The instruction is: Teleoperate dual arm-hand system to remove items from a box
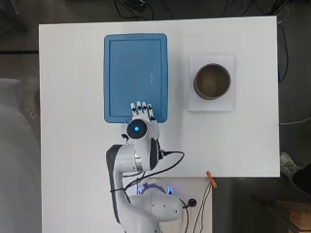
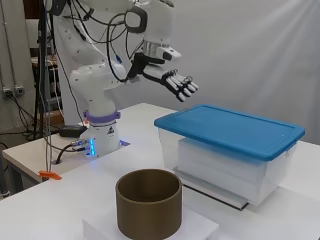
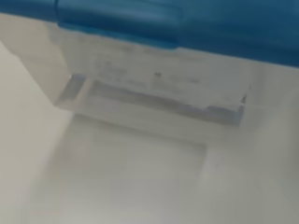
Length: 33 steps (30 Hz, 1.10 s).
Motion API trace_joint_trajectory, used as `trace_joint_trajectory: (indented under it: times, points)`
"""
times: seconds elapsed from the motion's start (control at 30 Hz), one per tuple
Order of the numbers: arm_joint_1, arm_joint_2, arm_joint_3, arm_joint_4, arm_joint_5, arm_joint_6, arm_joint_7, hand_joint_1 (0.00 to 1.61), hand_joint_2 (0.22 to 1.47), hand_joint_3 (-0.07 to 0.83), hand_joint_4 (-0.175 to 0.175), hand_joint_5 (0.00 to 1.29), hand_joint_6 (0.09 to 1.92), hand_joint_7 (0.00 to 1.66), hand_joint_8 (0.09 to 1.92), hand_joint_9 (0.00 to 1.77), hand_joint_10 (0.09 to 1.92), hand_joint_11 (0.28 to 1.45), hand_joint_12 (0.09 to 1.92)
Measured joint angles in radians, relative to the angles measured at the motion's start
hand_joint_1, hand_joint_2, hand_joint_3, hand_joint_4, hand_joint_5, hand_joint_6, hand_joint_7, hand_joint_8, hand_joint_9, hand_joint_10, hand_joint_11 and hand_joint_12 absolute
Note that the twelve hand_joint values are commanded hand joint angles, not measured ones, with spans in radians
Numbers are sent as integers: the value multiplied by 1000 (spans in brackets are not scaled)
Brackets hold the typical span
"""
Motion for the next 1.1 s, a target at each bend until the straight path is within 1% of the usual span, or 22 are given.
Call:
trace_joint_trajectory:
  times: [0.07,0.17,0.33,0.57,0.63,0.73,0.83,1.0,1.1]
  points:
    - [3,4,21,-35,-14,12,3,278,778,0,-34,0,87,45,87,210,87,392,87]
    - [6,44,87,-36,-65,-13,36,323,752,-10,-27,0,87,10,87,174,87,374,87]
    - [5,104,205,-53,-200,-27,151,341,738,-11,-21,0,87,0,87,153,87,361,87]
    - [3,111,218,-53,-237,-35,201,347,741,-5,-21,0,87,0,87,113,87,342,87]
    - [2,110,220,-44,-257,-40,215,358,743,-3,-17,0,87,10,87,127,87,346,87]
    - [-2,108,209,-40,-262,-27,220,380,751,1,-8,0,87,47,87,167,87,359,87]
    - [-10,118,169,-18,-307,4,222,388,772,9,-9,0,87,56,87,176,87,363,87]
    - [-29,242,123,57,-362,17,215,366,790,13,-16,0,87,50,87,181,87,369,87]
    - [-33,289,101,68,-403,56,193,361,787,9,-13,0,87,39,87,172,87,366,87]
